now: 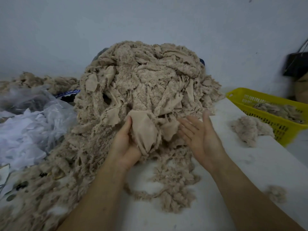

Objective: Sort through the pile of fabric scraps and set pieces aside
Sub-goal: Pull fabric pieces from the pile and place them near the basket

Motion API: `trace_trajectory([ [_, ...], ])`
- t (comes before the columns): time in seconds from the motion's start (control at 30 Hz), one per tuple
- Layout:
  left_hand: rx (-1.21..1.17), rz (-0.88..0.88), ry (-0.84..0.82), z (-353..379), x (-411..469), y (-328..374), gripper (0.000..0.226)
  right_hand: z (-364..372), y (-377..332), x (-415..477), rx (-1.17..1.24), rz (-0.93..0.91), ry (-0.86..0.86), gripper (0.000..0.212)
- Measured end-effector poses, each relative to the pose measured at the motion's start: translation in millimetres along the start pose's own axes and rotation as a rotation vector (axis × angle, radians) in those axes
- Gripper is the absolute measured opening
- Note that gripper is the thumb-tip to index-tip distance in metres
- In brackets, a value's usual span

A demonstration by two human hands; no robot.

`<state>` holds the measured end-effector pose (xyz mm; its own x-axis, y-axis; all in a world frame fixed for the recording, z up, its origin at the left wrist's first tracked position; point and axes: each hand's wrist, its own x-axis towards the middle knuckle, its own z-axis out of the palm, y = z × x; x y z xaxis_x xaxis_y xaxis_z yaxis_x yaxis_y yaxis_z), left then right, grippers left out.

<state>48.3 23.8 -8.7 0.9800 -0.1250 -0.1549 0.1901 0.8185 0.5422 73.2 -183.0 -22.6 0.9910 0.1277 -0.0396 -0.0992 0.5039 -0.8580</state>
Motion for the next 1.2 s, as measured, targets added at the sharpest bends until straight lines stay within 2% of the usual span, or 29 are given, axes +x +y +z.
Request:
trace_trajectory([
  [0.07, -0.049, 0.006, -0.035, 1, 1, -1, 0.053, 7, 10, -6, -0.301, -0.062, -0.077, 0.082],
  [0.1, -0.059, 0.003, -0.054, 1, 2, -2, 0.054, 11, 15, -9, -0.451, -0.104, -0.114, 0.075],
  [0.17, -0.045, -0.01, -0.101, 2, 2, -5, 0.057, 21, 22, -15, -0.667, -0.163, -0.203, 0.051],
  [0.27, -0.012, -0.048, -0.149, 2, 3, -8, 0.058, 26, 30, -16, -0.775, -0.163, -0.289, 0.021],
  [0.3, 0.017, -0.049, -0.157, 2, 4, -9, 0.059, 26, 31, -15, -0.786, -0.17, -0.276, 0.014],
  [0.37, 0.115, 0.005, -0.143, 5, 7, -13, 0.066, 25, 29, -13, -0.765, -0.173, -0.209, 0.017],
  [0.43, 0.416, 0.18, -0.049, 8, 6, -18, 0.067, 22, 24, -13, -0.671, -0.166, -0.107, 0.02],
  [0.5, 0.871, 0.329, 0.017, 10, 1, -25, 0.055, 20, 19, -10, -0.501, -0.156, -0.033, 0.02],
  [0.57, 1.18, 0.345, -0.022, 7, -3, -32, 0.05, 19, 15, -9, -0.357, -0.128, 0.007, 0.013],
  [0.63, 1.346, 0.316, -0.097, 3, -2, -41, 0.034, 17, 15, -7, -0.327, -0.124, 0.029, 0.017],
  [0.7, 1.421, 0.339, -0.069, 3, -1, -45, 0.016, 17, 16, -6, -0.324, -0.127, 0.031, 0.016],
  [0.83, 1.408, 0.337, 0.029, 4, 0, -41, 0.045, 15, 16, -3, -0.312, -0.145, 0.143, 0.018],
  [0.97, 1.346, 0.207, 0.136, 9, 0, -36, 0.035, 12, 14, 1, -0.262, -0.169, 0.244, 0.023],
  [1.1, 1.091, 0.122, 0.028, 14, -3, -34, 0.053, 7, 11, 5, -0.191, -0.179, 0.324, 0.026],
  [1.2, 0.989, 0.144, -0.012, 15, -7, -32, 0.039, 9, 11, 4, -0.179, -0.185, 0.335, 0.028],
])
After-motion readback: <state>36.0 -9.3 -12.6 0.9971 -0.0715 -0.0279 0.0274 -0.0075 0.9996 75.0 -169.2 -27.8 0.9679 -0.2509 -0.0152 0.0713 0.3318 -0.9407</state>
